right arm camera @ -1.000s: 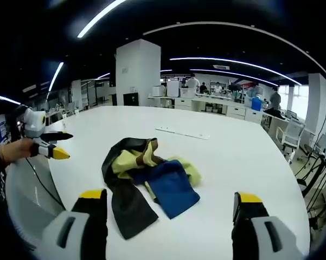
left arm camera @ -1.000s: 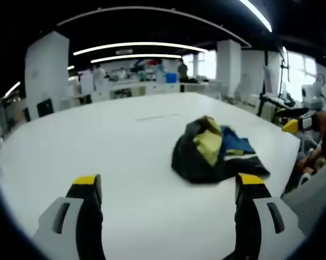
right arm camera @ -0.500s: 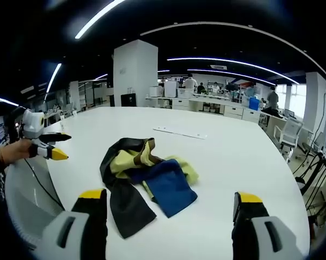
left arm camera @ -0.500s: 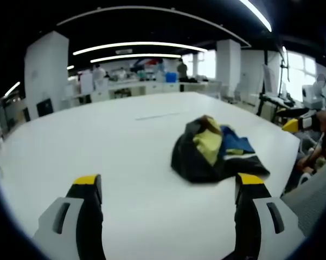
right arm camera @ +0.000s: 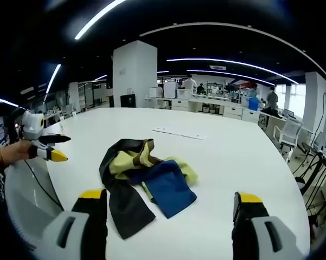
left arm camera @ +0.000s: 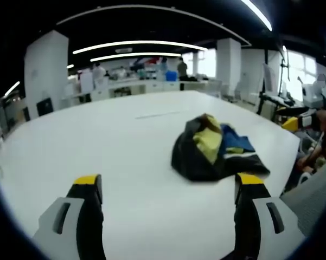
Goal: Fold the garment on the visible template until the final outline fits inside the template.
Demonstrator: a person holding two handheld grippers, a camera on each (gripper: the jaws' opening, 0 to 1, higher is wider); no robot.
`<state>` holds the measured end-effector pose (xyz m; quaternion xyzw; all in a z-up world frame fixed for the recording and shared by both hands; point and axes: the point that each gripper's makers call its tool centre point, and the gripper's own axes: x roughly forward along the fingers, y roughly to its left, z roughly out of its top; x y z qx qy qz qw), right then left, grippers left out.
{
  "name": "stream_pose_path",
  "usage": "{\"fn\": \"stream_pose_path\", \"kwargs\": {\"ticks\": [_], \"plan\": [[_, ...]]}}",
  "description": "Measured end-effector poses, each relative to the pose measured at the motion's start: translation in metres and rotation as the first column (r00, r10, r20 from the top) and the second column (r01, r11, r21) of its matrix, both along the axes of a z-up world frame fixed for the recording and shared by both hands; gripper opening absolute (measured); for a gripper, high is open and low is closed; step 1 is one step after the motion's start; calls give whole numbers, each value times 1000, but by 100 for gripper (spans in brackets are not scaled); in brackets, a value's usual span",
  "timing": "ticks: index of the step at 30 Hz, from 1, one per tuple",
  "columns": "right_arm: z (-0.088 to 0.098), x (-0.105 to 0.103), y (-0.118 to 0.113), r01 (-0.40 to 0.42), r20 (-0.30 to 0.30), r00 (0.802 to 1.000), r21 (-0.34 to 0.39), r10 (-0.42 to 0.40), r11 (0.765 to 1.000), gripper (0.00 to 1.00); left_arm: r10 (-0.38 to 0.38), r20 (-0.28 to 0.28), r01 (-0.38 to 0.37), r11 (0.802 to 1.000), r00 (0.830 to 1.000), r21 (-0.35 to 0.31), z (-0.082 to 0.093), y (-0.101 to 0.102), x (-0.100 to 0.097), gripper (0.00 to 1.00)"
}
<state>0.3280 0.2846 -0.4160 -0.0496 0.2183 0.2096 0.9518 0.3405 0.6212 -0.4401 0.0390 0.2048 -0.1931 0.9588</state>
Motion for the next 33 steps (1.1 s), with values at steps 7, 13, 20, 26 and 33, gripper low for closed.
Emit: {"fn": "stream_pose_path", "kwargs": {"ticks": [7, 13, 20, 26, 33], "plan": [[-2, -1, -2, 1, -5, 1000, -2, -1, 1000, 97, -1, -2, 1, 1000, 1000, 1, 0, 0, 0, 98], [-2, -1, -3, 3, -4, 1000, 1, -3, 1000, 97, -7, -6, 7, 1000, 1000, 4, -1, -3, -1, 98], [-3, -2, -2, -2, -7, 1000, 3, 2, 1000, 97, -9, -1, 9, 1000, 1000, 0, -1, -3, 0, 97], [-4, -1, -1, -11, -9, 1000, 7, 11, 1000, 97, -6, -2, 6, 1000, 1000, -5, -1, -3, 0, 97], [-5, 0, 5, -34, -17, 999, 5, 34, 999, 97, -7, 0, 7, 1000, 1000, 6, -1, -3, -1, 97]]}}
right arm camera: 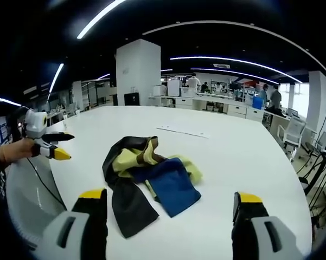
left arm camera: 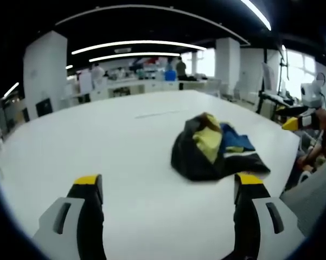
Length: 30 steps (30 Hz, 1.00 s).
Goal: Fold the garment on the visible template until the final outline fits inside the template.
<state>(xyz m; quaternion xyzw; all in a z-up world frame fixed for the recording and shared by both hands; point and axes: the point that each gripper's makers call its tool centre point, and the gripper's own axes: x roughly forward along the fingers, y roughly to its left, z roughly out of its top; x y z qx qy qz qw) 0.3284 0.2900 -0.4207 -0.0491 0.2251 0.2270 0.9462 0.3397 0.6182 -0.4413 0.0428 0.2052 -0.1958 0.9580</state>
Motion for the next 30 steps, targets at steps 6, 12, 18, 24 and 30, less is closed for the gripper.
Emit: {"fn": "stream_pose_path", "kwargs": {"ticks": [6, 12, 18, 24, 30], "plan": [[1, 9, 10, -25, 6, 1000, 16, 25, 1000, 95, -12, -9, 12, 1000, 1000, -10, -1, -5, -1, 92], [6, 34, 21, -60, 22, 998, 42, 59, 997, 88, -54, -35, 52, 997, 998, -57, 5, -28, 6, 87], [11, 58, 28, -58, 46, 997, 73, 55, 996, 76, -107, -27, 106, 993, 994, -60, 12, -54, 30, 75], [-5, 74, 44, -95, 28, 995, 55, 94, 994, 60, -165, -50, 163, 986, 985, -43, -2, -72, 47, 61], [-28, 89, 64, -149, -5, 989, 16, 149, 989, 53, -176, -56, 174, 984, 983, -35, -13, -78, 67, 51]]}}
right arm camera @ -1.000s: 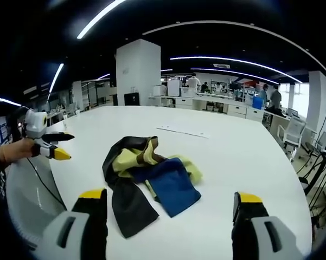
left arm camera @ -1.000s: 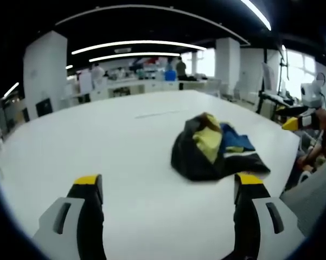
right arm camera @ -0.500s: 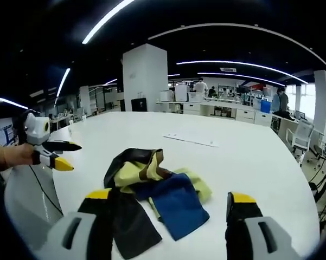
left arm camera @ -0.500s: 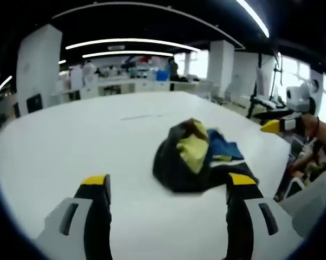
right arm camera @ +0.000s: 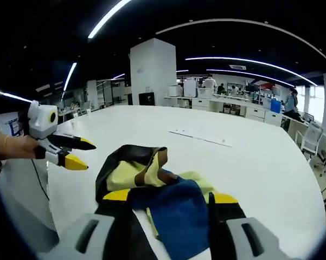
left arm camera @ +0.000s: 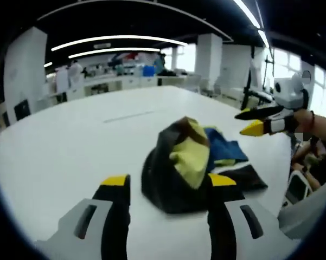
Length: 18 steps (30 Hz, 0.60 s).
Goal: Fold the garment on the visible template until the final outline fits inside the template.
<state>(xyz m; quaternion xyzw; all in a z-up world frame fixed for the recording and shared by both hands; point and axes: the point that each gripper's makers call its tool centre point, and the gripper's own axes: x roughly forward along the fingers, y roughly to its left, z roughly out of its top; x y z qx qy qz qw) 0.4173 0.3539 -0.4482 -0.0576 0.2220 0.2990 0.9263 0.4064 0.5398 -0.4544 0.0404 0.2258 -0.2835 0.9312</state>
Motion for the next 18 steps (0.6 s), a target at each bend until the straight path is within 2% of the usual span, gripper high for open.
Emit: {"fn": "stream_pose_path", "kwargs": {"ticks": [7, 13, 18], "plan": [[-18, 20, 11, -38, -30, 999, -14, 37, 999, 51, -28, 17, 28, 1000, 999, 6, -1, -6, 23, 46], [-30, 40, 7, -45, -57, 997, -39, 43, 998, 48, -61, 14, 61, 998, 998, 0, -5, -13, 39, 38], [-40, 56, 5, -52, -92, 995, -46, 47, 998, 37, -91, 1, 91, 996, 996, -11, -8, -23, 49, 31]]}}
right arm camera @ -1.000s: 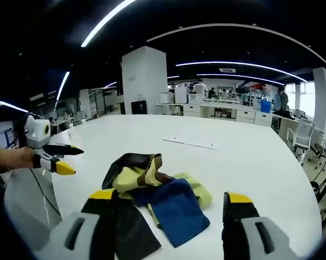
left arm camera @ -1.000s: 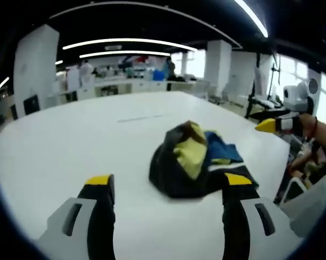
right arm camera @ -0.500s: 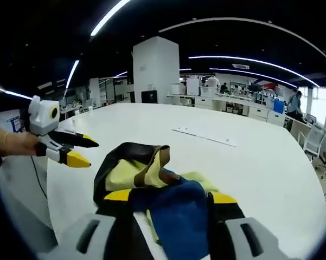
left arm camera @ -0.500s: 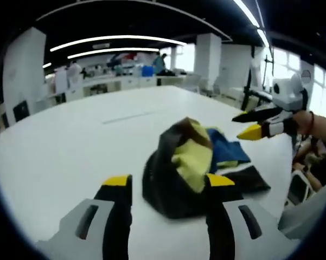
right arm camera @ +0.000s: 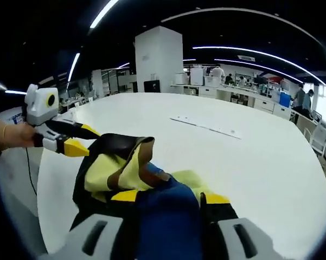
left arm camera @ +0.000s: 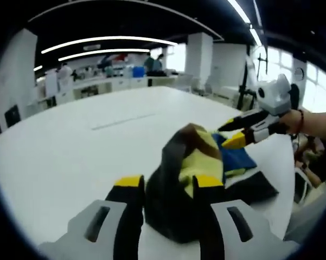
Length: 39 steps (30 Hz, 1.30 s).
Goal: Fold the garment on the visible template until the final outline fits inside the template.
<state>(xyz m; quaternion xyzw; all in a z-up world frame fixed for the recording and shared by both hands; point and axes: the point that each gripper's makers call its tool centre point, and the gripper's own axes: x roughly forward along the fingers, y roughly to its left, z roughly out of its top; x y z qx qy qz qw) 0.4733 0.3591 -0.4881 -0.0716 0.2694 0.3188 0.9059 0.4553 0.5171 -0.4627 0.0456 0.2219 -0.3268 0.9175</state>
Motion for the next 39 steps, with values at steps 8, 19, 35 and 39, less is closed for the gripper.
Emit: {"fn": "stream_pose_path", "kwargs": {"ticks": [8, 19, 35, 39], "plan": [[-7, 10, -5, 30, -27, 999, -21, -31, 999, 17, -23, -34, 24, 1000, 999, 3, -9, -12, 9, 11], [0, 1, -12, 10, -31, 999, -50, -12, 999, 0, -3, -42, 4, 1000, 999, 10, -8, -5, 5, 0], [57, 17, -44, 55, 113, 993, -117, -41, 992, 0, 98, 102, -101, 995, 990, 25, 58, 56, 24, 0], [69, 25, -59, 100, 143, 986, -110, -84, 989, 0, 127, 110, -130, 991, 986, 24, 64, 70, 33, 0]]}}
